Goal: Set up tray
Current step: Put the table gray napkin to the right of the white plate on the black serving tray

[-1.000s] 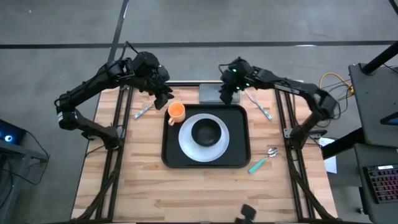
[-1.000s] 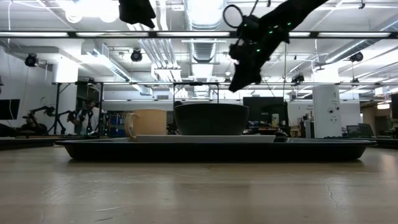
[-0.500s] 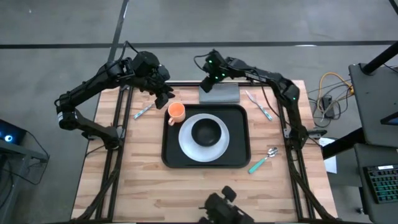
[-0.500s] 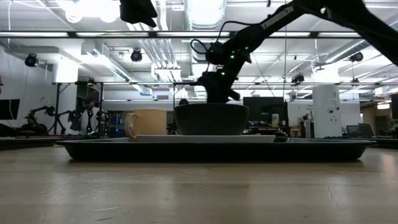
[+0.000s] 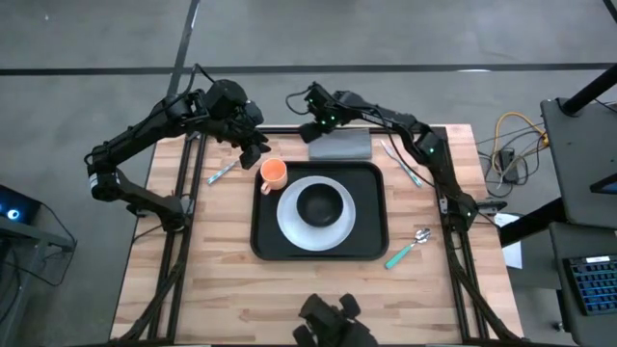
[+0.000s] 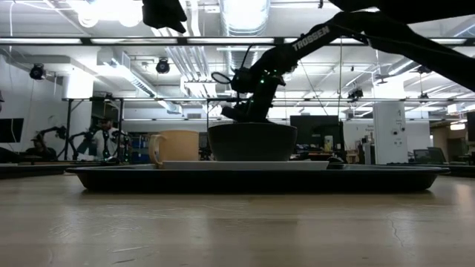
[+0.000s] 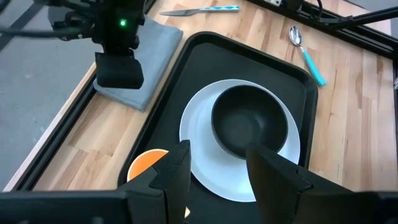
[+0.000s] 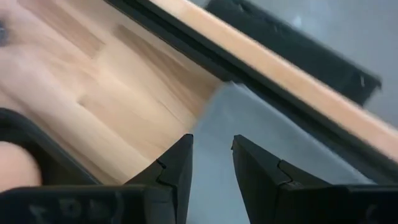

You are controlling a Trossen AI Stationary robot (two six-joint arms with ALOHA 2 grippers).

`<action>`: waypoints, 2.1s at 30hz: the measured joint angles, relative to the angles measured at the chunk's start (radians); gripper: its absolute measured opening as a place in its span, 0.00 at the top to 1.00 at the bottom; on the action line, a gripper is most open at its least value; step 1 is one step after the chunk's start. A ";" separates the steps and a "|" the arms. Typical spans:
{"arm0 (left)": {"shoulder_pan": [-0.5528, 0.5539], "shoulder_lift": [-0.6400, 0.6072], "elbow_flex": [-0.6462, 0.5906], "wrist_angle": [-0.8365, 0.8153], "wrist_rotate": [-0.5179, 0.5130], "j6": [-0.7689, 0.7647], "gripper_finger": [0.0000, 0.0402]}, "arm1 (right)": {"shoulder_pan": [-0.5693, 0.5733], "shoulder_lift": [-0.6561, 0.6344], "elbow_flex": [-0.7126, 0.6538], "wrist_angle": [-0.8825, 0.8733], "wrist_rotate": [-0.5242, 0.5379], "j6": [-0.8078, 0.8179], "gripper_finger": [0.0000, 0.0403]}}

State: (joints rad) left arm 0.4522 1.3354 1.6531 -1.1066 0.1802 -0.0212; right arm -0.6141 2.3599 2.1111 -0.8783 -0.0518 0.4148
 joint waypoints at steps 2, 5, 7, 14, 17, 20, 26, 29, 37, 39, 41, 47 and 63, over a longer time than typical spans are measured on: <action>0.000 0.000 0.000 0.000 0.000 0.000 0.66 | 0.000 0.010 0.014 -0.029 0.007 -0.009 0.72; 0.000 0.001 0.000 0.000 0.000 0.000 0.66 | 0.001 0.013 0.025 -0.042 0.016 -0.022 0.69; 0.000 0.001 0.000 0.000 0.000 0.000 0.66 | 0.002 0.013 0.026 -0.036 0.020 -0.022 0.67; 0.000 0.001 0.000 0.000 0.000 0.000 0.66 | 0.024 0.013 0.028 -0.062 0.056 0.067 0.59; 0.000 0.001 0.000 0.000 0.000 0.000 0.66 | 0.050 0.013 0.026 -0.063 0.055 0.095 0.57; 0.000 0.001 0.000 0.000 0.000 0.000 0.66 | 0.079 0.013 0.026 -0.061 0.053 0.117 0.57; 0.000 0.001 0.000 0.000 0.000 0.000 0.66 | 0.115 0.013 0.025 -0.063 0.053 0.167 0.60; 0.000 0.001 0.000 0.000 0.000 0.000 0.66 | 0.113 0.015 0.024 -0.061 0.054 0.177 0.61; 0.000 0.000 0.000 -0.004 0.000 0.002 0.66 | 0.106 0.047 0.018 -0.082 0.055 0.197 0.61; 0.000 0.000 0.000 -0.004 0.000 0.002 0.66 | 0.102 0.053 0.018 -0.082 0.055 0.209 0.62; 0.000 0.000 0.000 -0.003 0.000 0.002 0.66 | 0.097 0.060 0.019 -0.082 0.055 0.218 0.62; 0.000 0.000 0.000 -0.004 0.000 0.004 0.66 | 0.095 0.077 0.019 -0.084 0.027 0.226 0.62; 0.001 0.000 -0.150 0.206 -0.007 0.032 0.66 | 0.054 -0.012 0.041 -0.481 0.226 -0.094 0.64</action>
State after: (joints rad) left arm 0.4530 1.3354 1.5027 -0.9009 0.1734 0.0109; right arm -0.5598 2.3478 2.1525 -1.3590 0.1741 0.3210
